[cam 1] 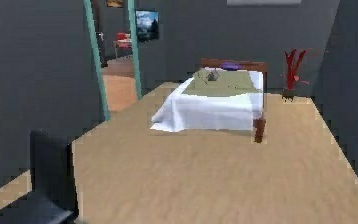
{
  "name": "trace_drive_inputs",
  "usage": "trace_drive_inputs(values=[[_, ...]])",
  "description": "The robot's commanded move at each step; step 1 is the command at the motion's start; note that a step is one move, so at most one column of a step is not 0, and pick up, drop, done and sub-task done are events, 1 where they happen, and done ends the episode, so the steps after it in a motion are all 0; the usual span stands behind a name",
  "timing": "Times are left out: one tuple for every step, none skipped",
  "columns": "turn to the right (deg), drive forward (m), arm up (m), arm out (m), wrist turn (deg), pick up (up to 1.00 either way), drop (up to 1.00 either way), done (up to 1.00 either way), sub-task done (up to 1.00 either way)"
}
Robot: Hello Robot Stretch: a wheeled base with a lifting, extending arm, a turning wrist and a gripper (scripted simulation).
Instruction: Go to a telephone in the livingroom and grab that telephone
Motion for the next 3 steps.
trace_drive_inputs(values=[[-6.0, 0.00, 0.00, 0.00, 0.0, 0.00, 0.00, 0.00, 0.00], [0.0, 0.40, 0.00, 0.00, 0.0, 0.00, 0.00, 0.00, 0.00], [-9.0, 0.00, 0.00, 0.00, 0.0, 0.00, 0.00, 0.00, 0.00]])
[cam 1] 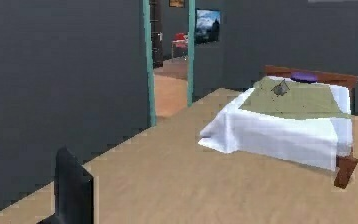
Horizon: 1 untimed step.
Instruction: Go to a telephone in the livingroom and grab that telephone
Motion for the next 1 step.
trace_drive_inputs(values=[[0.0, 1.00, 0.00, 0.00, 0.0, 0.00, 0.00, 0.00, 0.00]])
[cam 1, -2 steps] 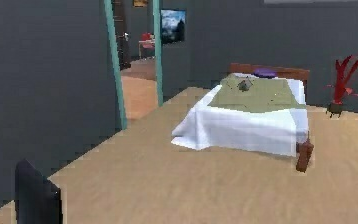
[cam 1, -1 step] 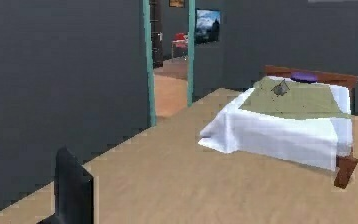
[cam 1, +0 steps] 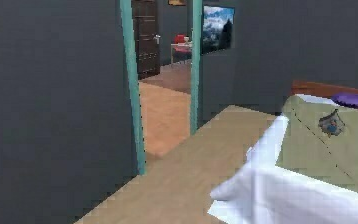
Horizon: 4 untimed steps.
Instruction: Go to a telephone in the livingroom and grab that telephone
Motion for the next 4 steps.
trace_drive_inputs(values=[[0.0, 1.00, 0.00, 0.00, 0.0, 0.00, 0.00, 0.00, 0.00], [0.0, 0.70, 0.00, 0.00, 0.0, 0.00, 0.00, 0.00, 0.00], [-6.0, 0.00, 0.00, 0.00, 0.0, 0.00, 0.00, 0.00, 0.00], [0.0, 0.80, 0.00, 0.00, 0.0, 0.00, 0.00, 0.00, 0.00]])
